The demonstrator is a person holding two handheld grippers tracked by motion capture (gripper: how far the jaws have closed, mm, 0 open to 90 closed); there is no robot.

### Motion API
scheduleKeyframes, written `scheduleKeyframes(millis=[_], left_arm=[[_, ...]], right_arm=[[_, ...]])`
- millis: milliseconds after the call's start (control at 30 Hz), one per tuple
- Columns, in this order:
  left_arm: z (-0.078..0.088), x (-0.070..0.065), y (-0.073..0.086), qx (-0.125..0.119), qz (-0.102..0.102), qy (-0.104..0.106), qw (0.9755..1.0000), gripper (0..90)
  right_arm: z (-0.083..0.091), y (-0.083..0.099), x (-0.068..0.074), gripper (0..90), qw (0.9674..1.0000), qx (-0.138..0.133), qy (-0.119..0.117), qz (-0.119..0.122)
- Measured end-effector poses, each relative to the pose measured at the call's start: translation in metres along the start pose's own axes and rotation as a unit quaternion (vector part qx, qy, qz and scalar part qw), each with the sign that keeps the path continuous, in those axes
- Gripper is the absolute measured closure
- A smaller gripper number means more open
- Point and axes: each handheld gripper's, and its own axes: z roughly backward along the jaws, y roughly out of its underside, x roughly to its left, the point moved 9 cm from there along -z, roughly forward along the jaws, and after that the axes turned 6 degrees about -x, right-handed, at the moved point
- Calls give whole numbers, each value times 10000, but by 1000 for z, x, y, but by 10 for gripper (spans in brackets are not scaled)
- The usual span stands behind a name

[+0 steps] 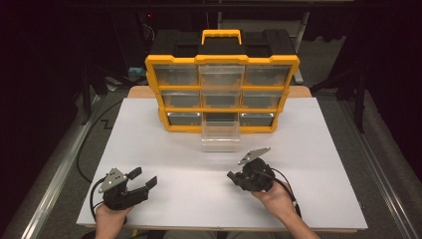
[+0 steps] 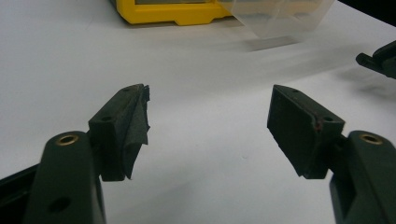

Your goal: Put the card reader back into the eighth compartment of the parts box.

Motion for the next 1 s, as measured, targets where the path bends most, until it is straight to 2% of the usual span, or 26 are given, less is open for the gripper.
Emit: scheduleKeyframes(millis=[600, 1000], left_arm=[[0, 0, 0, 1, -1, -2, 10000, 300], [0, 0, 0, 2, 10, 0, 10000, 300]], right_arm=[[23, -1, -15, 736, 9992, -299, 52, -255], [34, -10, -21, 736, 9982, -489, 67, -333]])
